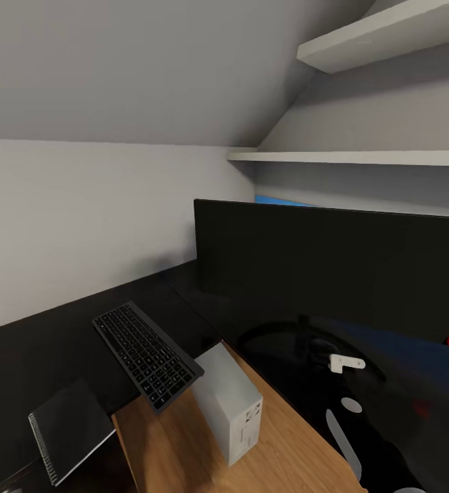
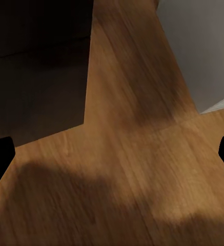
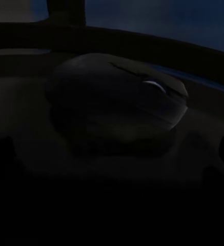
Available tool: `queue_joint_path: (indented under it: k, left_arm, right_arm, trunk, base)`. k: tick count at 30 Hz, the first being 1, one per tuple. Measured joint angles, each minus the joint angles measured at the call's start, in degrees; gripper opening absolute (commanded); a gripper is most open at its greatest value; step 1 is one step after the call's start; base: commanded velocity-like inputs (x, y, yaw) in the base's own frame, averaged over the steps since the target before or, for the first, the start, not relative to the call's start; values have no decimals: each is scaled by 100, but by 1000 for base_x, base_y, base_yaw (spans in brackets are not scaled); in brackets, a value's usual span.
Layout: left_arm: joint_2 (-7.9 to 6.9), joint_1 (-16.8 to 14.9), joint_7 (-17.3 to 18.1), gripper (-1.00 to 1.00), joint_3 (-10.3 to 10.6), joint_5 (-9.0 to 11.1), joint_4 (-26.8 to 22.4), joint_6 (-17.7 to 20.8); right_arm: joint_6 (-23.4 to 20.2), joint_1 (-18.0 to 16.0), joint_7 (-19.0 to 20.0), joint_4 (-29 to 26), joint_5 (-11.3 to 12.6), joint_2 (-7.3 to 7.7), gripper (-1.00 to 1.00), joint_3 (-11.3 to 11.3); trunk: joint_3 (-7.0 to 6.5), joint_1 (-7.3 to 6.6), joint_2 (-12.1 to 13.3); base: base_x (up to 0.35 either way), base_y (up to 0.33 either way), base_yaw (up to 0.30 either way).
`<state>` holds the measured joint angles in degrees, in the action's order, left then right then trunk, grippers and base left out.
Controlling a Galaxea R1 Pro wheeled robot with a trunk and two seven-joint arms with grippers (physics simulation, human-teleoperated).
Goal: In the bedroom, organize the workspace by keeping the computer under the desk, ensuring the monitor is on the desk, placing the keyboard on the desk next to the monitor, placing the mouse on the desk next to the keyboard, moving the folder from the swivel chair onto the desk next to the mouse, stacking the notebook on top of the folder with the pen on top of the notebook, and positioning the swivel chair next to the desk.
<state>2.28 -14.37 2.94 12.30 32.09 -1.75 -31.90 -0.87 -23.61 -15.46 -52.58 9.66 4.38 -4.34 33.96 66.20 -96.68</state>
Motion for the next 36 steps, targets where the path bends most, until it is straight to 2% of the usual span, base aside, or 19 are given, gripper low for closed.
queue_joint_path:
  k: [36]
  left_arm:
    - [1,0,0,100,6,-23,2,1]
  right_arm:
    - [-1,0,-13,0,12,10,100,2]
  trunk:
    - [0,0,0]
  base:
    - [18,0,0]
